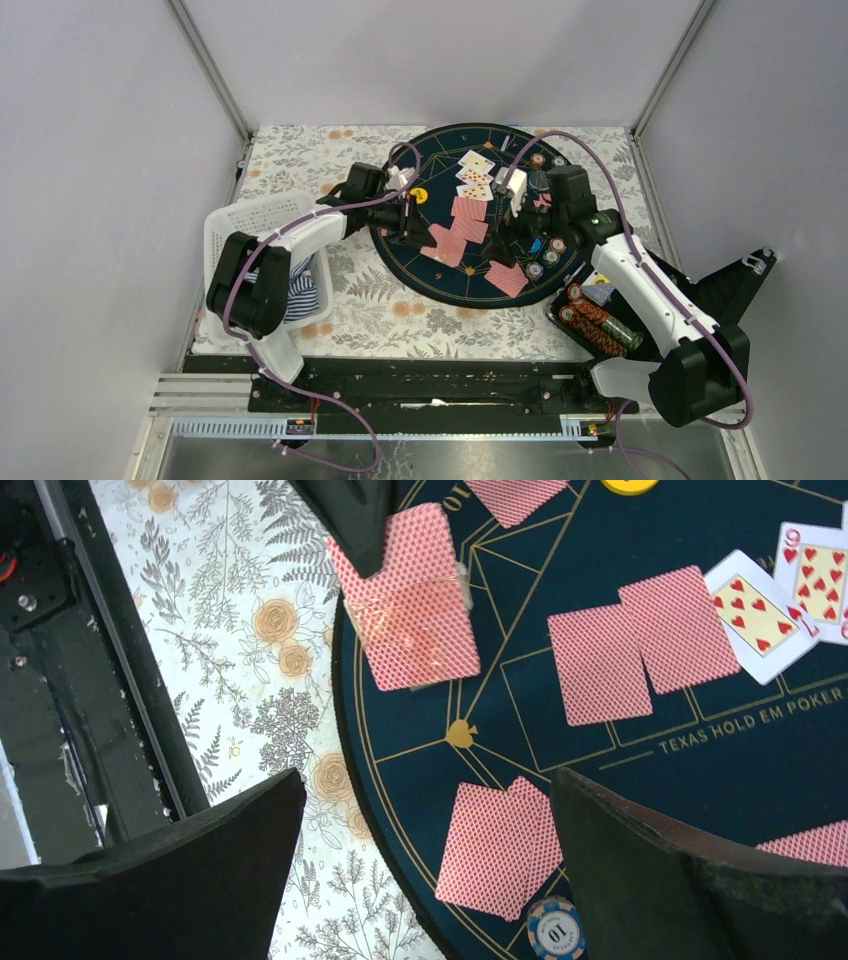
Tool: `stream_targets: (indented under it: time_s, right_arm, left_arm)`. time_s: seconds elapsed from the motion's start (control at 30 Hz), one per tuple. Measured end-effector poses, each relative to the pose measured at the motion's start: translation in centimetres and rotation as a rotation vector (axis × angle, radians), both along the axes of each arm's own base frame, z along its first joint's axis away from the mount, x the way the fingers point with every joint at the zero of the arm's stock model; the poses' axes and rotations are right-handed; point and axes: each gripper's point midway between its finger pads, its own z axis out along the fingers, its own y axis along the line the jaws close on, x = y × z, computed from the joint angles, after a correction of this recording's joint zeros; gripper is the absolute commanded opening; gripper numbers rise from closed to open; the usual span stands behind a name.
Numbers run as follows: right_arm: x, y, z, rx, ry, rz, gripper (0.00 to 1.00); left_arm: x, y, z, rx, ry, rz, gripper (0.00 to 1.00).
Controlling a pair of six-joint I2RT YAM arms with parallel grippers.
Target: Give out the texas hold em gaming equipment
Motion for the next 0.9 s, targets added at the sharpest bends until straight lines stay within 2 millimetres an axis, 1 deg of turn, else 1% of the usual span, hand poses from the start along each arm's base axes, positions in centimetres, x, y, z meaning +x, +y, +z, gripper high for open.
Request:
stream_targets:
  time_s: [0.1,0.2,0.3,0.37,0.43,0.77,0.87,0.9]
  right_arm:
    - [0.6,-1.2,0.2,0.025,0.014,-0.043,1.00]
    - [0.5,-2.0,-0.1,0.040,0.037,-0.070,1.00]
    - [0.3,-2.3,-0.8,0.042,0.055,-0.082,1.00]
    - [0.2,-2.4,-1.3,0.043,0.069,-0.091,1.00]
    - [0.3,-2.6,-1.5,0.044,0.078,-0.100,1.00]
    - [0.8,-2.9,-1.4,0.052,0.068,-0.120,1.00]
    - [0.7,-2.9,-1.7,0.050,0.072,-0.122,1.00]
    - [0.7,-2.9,-1.8,0.050,0.073,-0.122,1.00]
  left_arm:
    - [-0.1,0.9,-2.7,0.053,0.028,0.003,0.00]
    - [-0.2,1.5,-5.1,0.096,0.060,0.006,0.00]
    - [0.3,1.9,-6.3,0.117,0.066,0.015,0.00]
    - [1.3,2.2,-6.5,0.126,0.062,0.036,0.00]
    - [3.2,2.3,-6.3,0.133,0.037,0.063,0.00]
    - [17.9,2.8,-3.8,0.097,-0.173,0.251,0.00]
    - [20.9,2.7,-3.8,0.073,-0.197,0.286,0.00]
    - [21.5,2.8,-4.1,0.069,-0.196,0.297,0.00]
